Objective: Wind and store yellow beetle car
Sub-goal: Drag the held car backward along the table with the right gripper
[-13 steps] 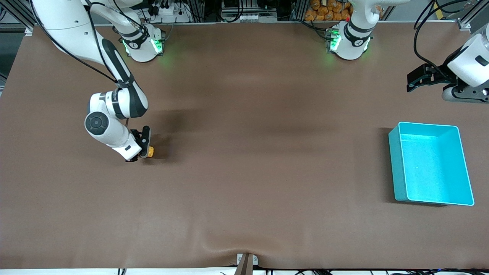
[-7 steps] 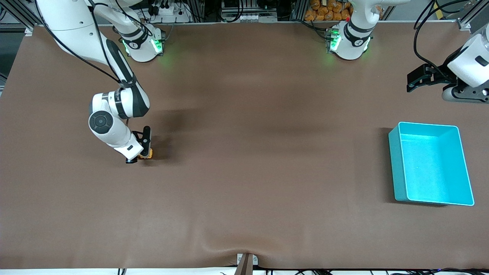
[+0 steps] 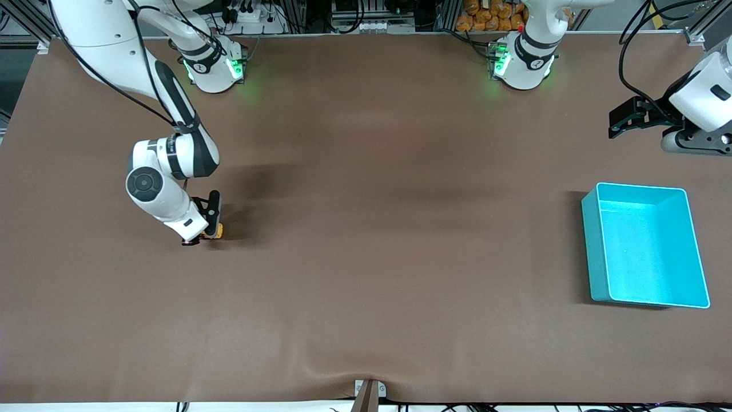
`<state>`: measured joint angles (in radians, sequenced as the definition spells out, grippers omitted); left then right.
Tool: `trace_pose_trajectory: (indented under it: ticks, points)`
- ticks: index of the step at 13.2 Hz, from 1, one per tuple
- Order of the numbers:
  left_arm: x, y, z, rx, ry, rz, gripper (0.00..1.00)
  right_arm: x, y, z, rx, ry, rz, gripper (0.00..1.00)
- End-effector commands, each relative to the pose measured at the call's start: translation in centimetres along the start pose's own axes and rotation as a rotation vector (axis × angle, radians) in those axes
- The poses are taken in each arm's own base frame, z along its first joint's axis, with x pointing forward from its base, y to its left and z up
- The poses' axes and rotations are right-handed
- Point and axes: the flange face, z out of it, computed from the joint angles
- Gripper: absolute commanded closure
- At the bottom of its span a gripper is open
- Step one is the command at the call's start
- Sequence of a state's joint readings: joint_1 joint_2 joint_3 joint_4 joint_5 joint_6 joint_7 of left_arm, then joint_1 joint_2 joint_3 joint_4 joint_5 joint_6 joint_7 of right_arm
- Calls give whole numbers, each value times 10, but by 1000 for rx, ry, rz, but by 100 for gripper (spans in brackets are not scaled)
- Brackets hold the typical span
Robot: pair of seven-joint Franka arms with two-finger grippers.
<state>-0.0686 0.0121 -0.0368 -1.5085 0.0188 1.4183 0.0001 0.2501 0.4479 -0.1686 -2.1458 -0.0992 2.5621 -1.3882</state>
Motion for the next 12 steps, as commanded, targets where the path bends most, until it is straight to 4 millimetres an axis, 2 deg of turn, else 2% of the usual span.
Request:
trace_pose_trajectory:
  ticks: [1, 5, 9, 12]
  points:
    - [0, 0, -2, -4, 3, -16, 0, -27, 4, 36, -5, -11, -15, 100]
    - [1, 0, -1, -4, 1, -16, 0, -61, 5, 48, 12, -13, -17, 100]
    - [1, 0, -1, -4, 1, -16, 0, -85, 5, 64, 24, -16, 10, 100]
    - [0, -11, -1, -6, 1, -36, 0, -113, 4, 71, 25, -15, -9, 100]
